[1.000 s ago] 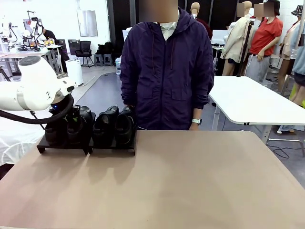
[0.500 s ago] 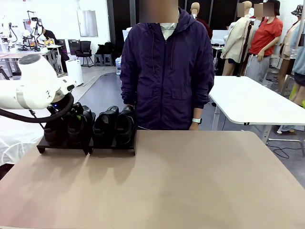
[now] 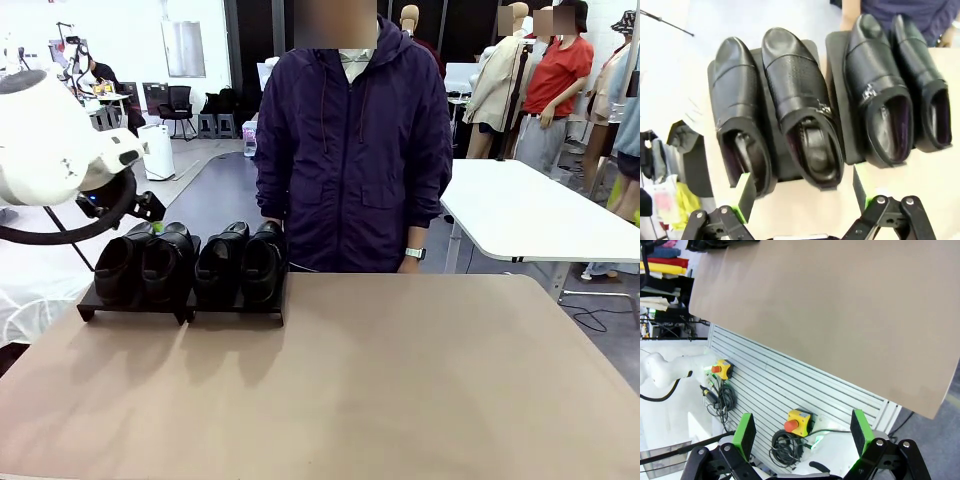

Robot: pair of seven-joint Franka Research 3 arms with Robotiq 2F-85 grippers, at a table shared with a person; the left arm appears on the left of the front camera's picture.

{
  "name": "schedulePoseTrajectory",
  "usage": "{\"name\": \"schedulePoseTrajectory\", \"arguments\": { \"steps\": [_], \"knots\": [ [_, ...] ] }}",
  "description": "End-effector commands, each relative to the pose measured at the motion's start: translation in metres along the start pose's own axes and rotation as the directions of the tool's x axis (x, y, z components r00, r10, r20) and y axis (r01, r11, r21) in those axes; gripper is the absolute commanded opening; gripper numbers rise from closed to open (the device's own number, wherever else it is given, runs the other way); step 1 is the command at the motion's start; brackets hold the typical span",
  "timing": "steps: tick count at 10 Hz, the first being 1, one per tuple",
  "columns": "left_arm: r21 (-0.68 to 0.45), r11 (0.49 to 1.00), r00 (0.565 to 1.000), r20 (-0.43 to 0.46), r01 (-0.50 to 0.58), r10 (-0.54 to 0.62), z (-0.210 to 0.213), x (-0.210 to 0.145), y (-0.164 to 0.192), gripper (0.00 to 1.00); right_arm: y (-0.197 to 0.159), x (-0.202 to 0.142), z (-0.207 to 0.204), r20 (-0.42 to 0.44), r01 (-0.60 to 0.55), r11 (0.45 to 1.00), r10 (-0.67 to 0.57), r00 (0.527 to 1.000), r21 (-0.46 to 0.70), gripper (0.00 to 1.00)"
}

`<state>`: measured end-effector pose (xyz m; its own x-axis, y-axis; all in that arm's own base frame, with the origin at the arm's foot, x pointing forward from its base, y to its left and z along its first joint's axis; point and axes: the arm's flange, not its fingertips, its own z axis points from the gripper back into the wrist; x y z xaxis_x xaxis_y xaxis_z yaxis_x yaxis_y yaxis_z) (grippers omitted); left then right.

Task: Organize the shoes by placing them on the stand.
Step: Place the Shoe from the middle of the table onto the Shoes Stand.

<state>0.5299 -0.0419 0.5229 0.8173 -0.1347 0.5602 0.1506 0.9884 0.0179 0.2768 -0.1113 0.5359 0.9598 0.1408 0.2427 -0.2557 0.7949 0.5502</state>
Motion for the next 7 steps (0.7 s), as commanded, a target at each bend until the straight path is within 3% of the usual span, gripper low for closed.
{"name": "schedulePoseTrajectory", "arguments": {
  "steps": [1,2,3,4,6,7],
  "knots": [
    [-0.081,0.993,0.994,-0.062,0.085,-0.09,0.02,-0.029,0.02,1.0,0.0,0.001,0.004,0.001,-0.018,1.0,0.018,1.0,0.008,1.0],
    [-0.188,0.964,0.956,-0.187,0.19,-0.225,0.032,-0.046,0.032,1.0,0.0,0.001,0.004,0.001,-0.018,1.0,0.018,1.0,0.008,1.0],
    [-0.288,0.931,0.916,-0.263,0.226,-0.303,0.044,-0.065,0.046,1.0,0.0,0.001,0.004,0.001,-0.018,1.0,0.018,1.0,0.008,1.0],
    [-0.318,0.932,0.913,-0.303,0.173,-0.273,0.056,-0.085,0.062,1.0,0.0,0.001,0.004,0.001,-0.018,1.0,0.018,1.0,0.008,1.0],
    [-0.427,0.902,0.957,-0.229,0.064,-0.177,0.085,-0.125,0.098,1.0,0.0,0.001,0.004,0.001,-0.018,1.0,0.018,1.0,0.008,1.0],
    [-0.523,0.852,0.985,-0.134,0.021,-0.107,0.102,-0.144,0.114,1.0,0.0,0.001,0.004,0.001,-0.018,1.0,0.018,1.0,0.008,1.0]
  ]
}}
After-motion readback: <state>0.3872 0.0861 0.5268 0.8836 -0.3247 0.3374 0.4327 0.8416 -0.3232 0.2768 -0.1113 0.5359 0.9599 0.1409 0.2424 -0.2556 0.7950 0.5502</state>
